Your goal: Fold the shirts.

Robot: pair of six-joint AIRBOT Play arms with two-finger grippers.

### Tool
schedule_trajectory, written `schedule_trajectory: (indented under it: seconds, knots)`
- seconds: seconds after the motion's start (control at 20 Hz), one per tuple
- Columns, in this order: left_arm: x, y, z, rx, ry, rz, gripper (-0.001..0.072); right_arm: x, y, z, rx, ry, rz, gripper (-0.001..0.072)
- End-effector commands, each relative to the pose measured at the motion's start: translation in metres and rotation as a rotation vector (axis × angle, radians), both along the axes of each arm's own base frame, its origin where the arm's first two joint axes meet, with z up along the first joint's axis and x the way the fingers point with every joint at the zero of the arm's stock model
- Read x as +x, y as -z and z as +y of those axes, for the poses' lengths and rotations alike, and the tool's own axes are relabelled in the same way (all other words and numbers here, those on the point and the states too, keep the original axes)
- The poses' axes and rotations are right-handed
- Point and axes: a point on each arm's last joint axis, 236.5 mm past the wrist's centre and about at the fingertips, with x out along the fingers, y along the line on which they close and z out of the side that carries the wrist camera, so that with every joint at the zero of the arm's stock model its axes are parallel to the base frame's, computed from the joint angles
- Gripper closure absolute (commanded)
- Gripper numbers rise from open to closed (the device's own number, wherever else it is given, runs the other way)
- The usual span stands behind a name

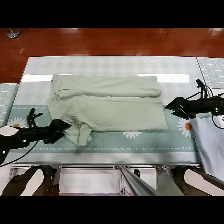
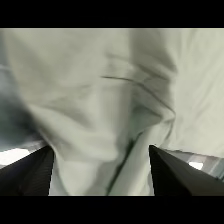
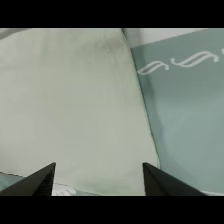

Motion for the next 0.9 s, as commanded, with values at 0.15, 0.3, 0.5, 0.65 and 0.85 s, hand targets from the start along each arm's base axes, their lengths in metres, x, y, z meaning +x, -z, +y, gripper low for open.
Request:
schedule_trajectory:
  seconds: [0.15,0.3,0.5,0.65,0.85]
  knots:
    - [-0.009,0.014,-0.028,0.019,0.122,-0.019,0.0683,0.002,-0.005,-0.015,0.026,0.07,-0.002,0.0084]
    - [0.003,-0.006,-0.025,0.002,0.154,-0.065,0.0689,-0.031,0.006,-0.037,-0.012,0.044,0.108,0.0083]
    - [0.027,-0.04,-0.021,-0.001,0.192,-0.154,0.0688,-0.091,0.037,-0.03,-0.049,-0.008,0.334,0.0084]
    - [0.033,-0.049,-0.021,-0.001,0.201,-0.174,0.0688,-0.093,0.052,-0.013,-0.06,-0.028,0.329,0.0084]
    - [0.033,-0.049,-0.021,-0.002,0.2,-0.172,0.0688,-0.058,0.054,0.019,0.0,-0.014,0.251,0.0083]
